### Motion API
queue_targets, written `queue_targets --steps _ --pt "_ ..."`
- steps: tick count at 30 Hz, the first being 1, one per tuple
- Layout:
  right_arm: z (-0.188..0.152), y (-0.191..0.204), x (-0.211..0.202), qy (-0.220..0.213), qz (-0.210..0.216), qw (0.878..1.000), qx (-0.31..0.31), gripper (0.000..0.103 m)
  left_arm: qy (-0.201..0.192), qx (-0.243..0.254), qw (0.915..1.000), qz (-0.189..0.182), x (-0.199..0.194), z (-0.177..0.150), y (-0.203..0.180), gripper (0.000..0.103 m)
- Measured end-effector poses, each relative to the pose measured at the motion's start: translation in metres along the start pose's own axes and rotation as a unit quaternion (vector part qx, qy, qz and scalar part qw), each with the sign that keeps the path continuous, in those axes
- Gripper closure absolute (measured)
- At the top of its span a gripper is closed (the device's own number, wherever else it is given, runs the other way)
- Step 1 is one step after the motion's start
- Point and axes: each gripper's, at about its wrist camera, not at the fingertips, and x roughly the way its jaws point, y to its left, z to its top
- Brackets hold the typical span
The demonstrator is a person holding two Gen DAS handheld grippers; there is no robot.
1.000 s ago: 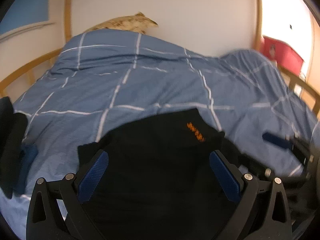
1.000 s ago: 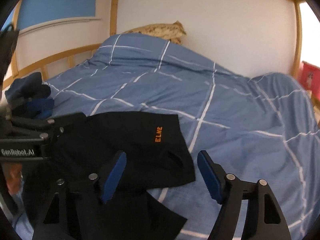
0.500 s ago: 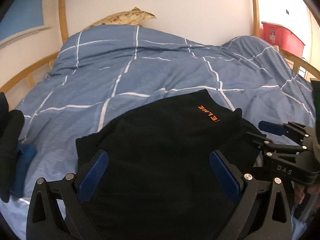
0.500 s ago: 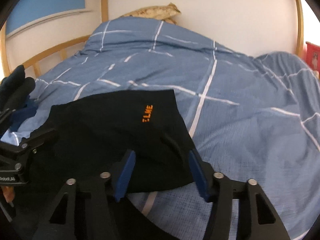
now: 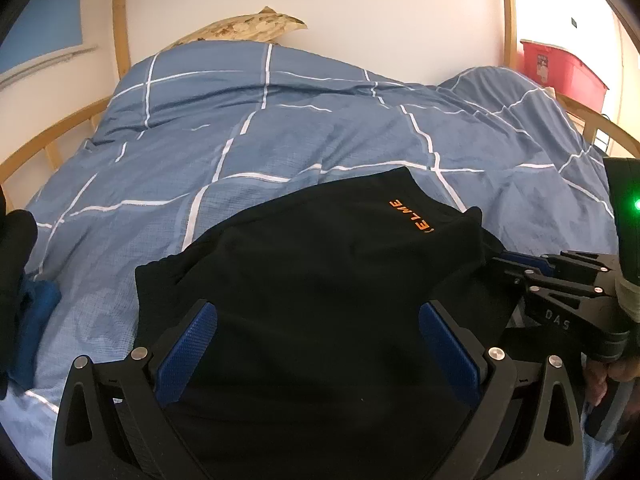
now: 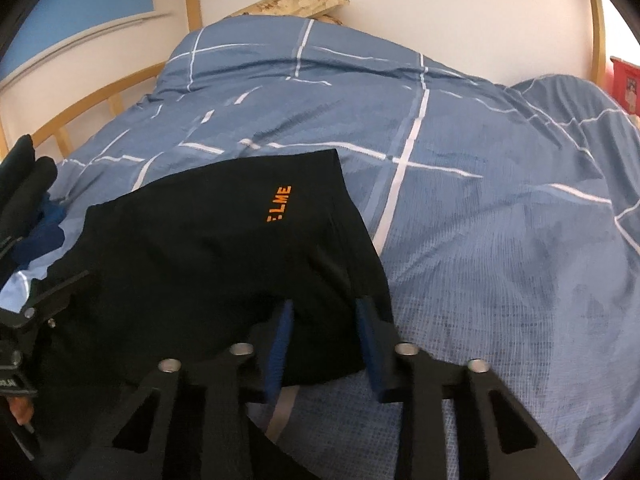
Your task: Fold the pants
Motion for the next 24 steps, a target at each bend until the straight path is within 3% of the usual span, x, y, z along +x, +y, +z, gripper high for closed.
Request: queue_targets --steps 5,11,20,21,23,24 --pt "-0.006 0.002 -0.014 -0.012 -0.016 1.0 -0.008 0.097 0.004 0.005 1.0 -0.002 0.002 -0.002 -0.001 0.0" --pt "-0.018 0.002 -0.035 0.002 -0.058 0.998 -0.008 0.099 0.007 0.015 0.9999 -0.002 0.003 -0.004 -0.005 0.0" --pt "-0.021 0.0 -0.033 0.028 -0.099 0.995 -0.006 0.097 0.016 0.003 0.9999 -0.002 0.006 -0.006 0.001 0.0" --pt "-0.021 0.0 -0.034 0.024 -0.105 0.994 -0.006 0.095 0.016 0.001 0.9999 -0.002 0.005 -0.006 0.001 0.0" --pt "-0.021 0.0 -0.04 0.014 -0.126 0.992 0.003 0.063 0.012 -0.001 0.9999 -0.002 0.004 -0.005 0.002 0.0" --pt "-0.02 0.001 -0.045 0.003 -0.141 0.99 0.005 0.056 0.01 -0.001 1.0 -0.002 0.003 -0.005 0.003 0.0"
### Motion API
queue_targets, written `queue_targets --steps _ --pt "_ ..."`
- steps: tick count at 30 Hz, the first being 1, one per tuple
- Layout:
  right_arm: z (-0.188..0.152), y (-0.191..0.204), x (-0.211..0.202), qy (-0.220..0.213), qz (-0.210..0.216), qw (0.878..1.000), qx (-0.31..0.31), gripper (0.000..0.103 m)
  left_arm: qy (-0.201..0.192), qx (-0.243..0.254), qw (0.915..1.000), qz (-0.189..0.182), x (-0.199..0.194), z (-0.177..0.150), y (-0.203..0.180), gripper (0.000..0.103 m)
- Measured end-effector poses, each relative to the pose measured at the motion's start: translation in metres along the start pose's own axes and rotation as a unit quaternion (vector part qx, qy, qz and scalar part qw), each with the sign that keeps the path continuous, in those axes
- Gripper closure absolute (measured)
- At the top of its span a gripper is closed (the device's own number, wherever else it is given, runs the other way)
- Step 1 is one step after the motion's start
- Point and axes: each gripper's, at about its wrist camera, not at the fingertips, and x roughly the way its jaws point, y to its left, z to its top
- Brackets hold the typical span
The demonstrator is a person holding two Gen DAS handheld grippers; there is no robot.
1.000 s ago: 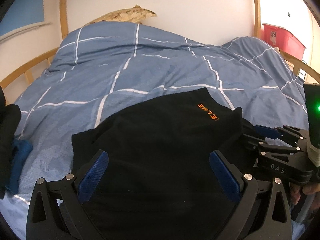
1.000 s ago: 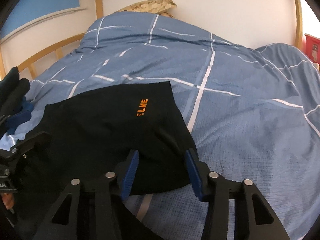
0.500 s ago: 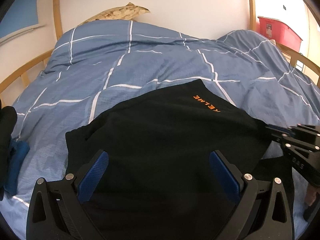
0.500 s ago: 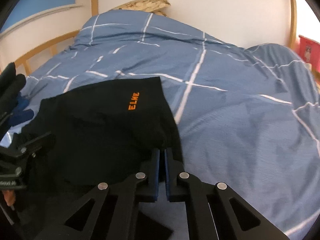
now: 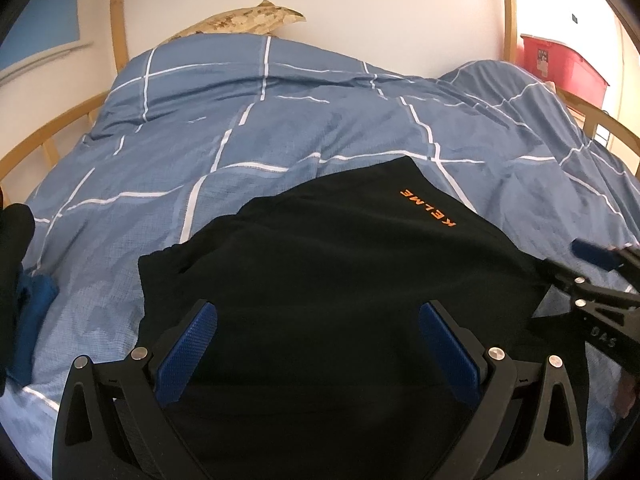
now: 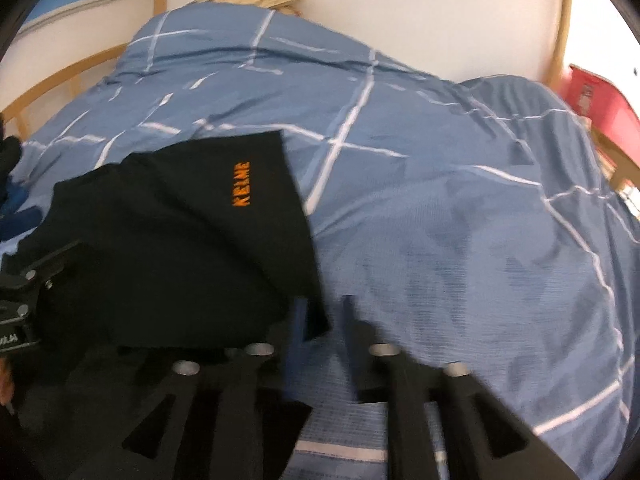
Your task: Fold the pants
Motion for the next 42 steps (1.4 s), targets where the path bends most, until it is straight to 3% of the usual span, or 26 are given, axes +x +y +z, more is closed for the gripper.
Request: queue_targets --steps 1,8,15,17,22,28,29,31,36,42 --pt "0.001 -0.001 -0.005 -0.01 -0.01 1.0 0.002 0.05 -0.002 0.001 1.0 0.001 -0.001 0.001 0.0 0.0" --pt "0.005 0.0 -0.05 -0.049 -0.01 0.998 0.048 0.05 -0.029 -0.008 0.9995 -0.011 -0.023 0.008 0.009 0.0" --pt "-0.008 0.017 -0.118 -0.067 -0.001 0.993 0.095 0.047 -0.05 -0.019 0.9983 -0.022 -0.079 0.012 0.03 0.0" --pt "-0.016 0.024 -0.137 -0.082 -0.01 0.992 0.098 0.039 -0.055 0.0 0.9984 -0.013 -0.097 0.007 0.035 0.0" --pt "-0.039 0.039 -0.177 -0.11 -0.007 0.987 0.118 0.039 -0.075 0.039 0.9961 0.027 -0.149 -0.015 0.056 0.0" --pt "-0.071 0.068 -0.217 -0.14 -0.003 0.981 0.131 0.036 -0.086 0.07 0.9914 0.069 -0.189 -0.064 0.084 0.0" --pt "-0.078 0.074 -0.222 -0.144 -0.009 0.981 0.131 0.03 -0.085 0.067 0.9913 0.074 -0.191 -0.073 0.09 0.0" --pt "-0.094 0.084 -0.233 -0.151 -0.026 0.977 0.147 0.03 -0.076 0.05 0.9928 0.078 -0.196 -0.095 0.108 0.0" --pt "-0.137 0.097 -0.246 -0.158 -0.047 0.962 0.216 0.03 -0.034 -0.031 0.9982 0.038 -0.194 -0.124 0.147 0.0" --pt "-0.165 0.096 -0.221 -0.104 -0.017 0.951 0.291 0.03 -0.024 -0.031 0.9988 0.03 -0.18 -0.125 0.145 0.002"
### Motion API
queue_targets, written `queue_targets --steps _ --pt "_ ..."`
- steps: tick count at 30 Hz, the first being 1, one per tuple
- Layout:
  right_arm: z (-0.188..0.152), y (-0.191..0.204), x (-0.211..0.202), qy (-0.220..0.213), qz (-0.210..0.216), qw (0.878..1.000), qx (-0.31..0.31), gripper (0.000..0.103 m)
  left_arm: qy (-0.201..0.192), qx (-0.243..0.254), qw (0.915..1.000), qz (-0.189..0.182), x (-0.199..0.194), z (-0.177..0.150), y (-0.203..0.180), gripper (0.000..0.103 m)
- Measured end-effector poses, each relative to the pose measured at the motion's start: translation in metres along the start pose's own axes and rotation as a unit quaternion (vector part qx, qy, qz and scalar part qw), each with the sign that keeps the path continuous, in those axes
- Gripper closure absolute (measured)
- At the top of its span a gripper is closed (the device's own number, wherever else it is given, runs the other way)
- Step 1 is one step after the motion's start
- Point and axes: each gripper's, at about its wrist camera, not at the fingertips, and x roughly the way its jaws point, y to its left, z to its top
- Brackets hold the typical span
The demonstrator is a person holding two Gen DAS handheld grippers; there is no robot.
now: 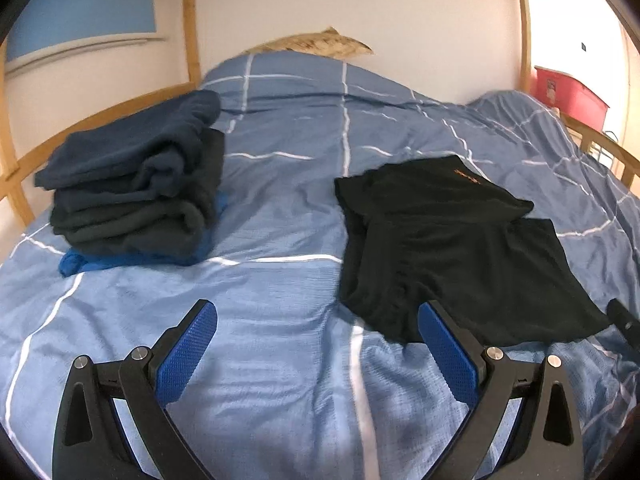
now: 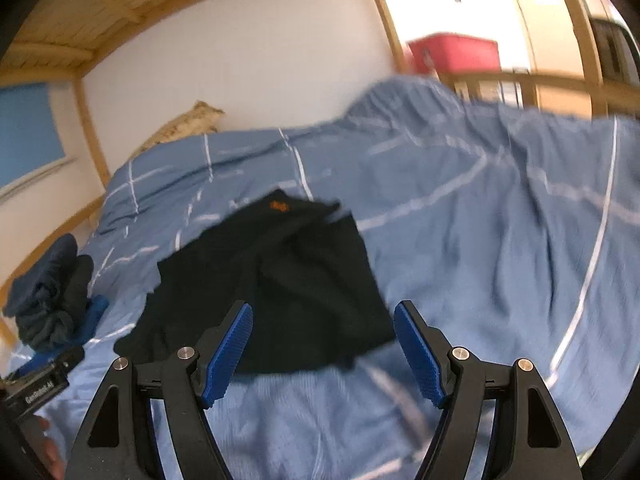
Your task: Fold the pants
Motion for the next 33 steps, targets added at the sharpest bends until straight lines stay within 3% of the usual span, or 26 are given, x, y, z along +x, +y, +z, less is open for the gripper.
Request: queue_targets --steps 3,10,16,18,19,21,22,24,26,33 --pt "-0.009 -0.011 0.013 0.027 0.007 0.999 0.044 0.03 0.025 0.001 0.9996 -0.011 0.019 0.002 -0.005 0.009" --pt "-0.013 -0.025 0.04 0.055 -0.001 0.995 0.087 0.03 0.062 -0.003 0.9978 -0.023 0.054 0.001 -0.014 0.015" --pt "-0.015 -0.022 0.049 0.059 -0.007 0.995 0.084 0.03 0.09 -0.024 0.9945 -0.048 0.076 0.0 -0.015 0.031" --pt "-0.015 -0.019 0.051 0.061 -0.005 0.995 0.077 0.033 0.1 -0.03 0.9926 -0.062 0.082 0.0 -0.017 0.045" --pt "-0.014 -0.019 0.053 0.064 -0.004 0.995 0.076 0.038 0.105 -0.033 0.9917 -0.068 0.084 -0.001 -0.018 0.048" --pt "-0.013 -0.02 0.057 0.07 -0.002 0.994 0.078 0.046 0.112 -0.037 0.9903 -0.073 0.087 -0.002 -0.019 0.064" --pt "-0.012 -0.021 0.059 0.073 -0.002 0.994 0.077 0.052 0.111 -0.036 0.9906 -0.07 0.087 -0.001 -0.021 0.066" --pt "-0.009 -0.022 0.063 0.083 0.003 0.994 0.073 0.067 0.106 -0.031 0.9915 -0.068 0.083 -0.001 -0.023 0.076" --pt "-0.005 -0.022 0.063 0.087 0.012 0.994 0.065 0.09 0.099 -0.029 0.9926 -0.063 0.077 0.001 -0.025 0.079" --pt "0.017 -0.021 0.028 0.034 0.023 0.999 0.036 0.097 0.071 -0.019 0.9955 -0.059 0.045 0.01 -0.029 0.084"
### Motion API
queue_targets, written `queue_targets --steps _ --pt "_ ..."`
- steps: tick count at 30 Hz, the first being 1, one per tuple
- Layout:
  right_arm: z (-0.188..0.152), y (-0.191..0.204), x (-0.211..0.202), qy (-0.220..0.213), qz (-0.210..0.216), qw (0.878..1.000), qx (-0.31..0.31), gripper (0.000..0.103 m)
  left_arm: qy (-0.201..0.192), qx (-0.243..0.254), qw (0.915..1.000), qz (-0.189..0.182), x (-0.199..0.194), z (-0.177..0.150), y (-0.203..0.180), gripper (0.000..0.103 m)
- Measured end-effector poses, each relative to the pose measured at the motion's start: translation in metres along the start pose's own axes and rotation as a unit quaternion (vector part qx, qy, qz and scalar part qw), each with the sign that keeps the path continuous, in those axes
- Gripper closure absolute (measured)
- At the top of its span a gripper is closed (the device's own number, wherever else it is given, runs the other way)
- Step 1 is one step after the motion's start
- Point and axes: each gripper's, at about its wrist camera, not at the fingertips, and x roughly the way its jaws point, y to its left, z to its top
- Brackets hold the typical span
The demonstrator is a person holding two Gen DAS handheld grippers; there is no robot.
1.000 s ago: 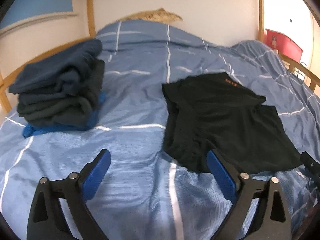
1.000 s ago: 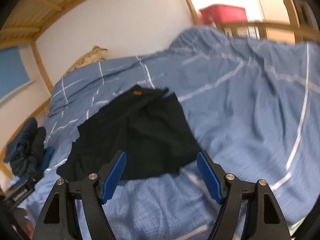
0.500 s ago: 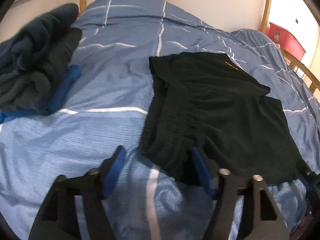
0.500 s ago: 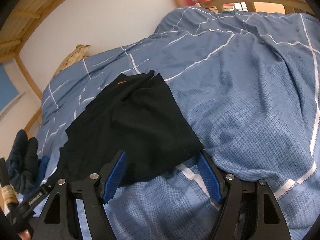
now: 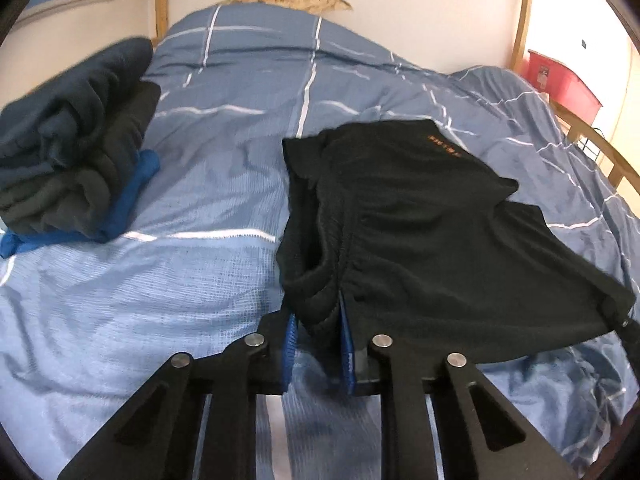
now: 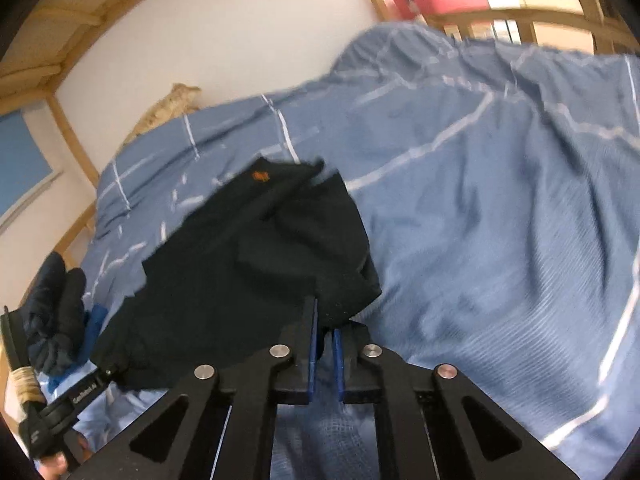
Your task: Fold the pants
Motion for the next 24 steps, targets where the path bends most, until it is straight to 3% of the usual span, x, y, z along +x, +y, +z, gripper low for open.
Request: queue_targets --steps 12,17,24 --pt "0.012 -0.009 -0.034 -0.016 0.022 0.999 0.018 0.098 0.01 0.007 0.9999 0.01 -0.027 0.0 -0.012 0.085" --pt "0.051 0.006 -0.025 -0.04 0.036 0.999 0.005 0.098 0.022 0.001 0.9997 0.01 -0.025 0.029 -0.014 0.085" --pt "0.13 0.039 0.016 -0.038 0.066 0.997 -0.024 0.099 0.033 0.006 0.9994 0.006 -0.014 0.09 -0.019 0.086"
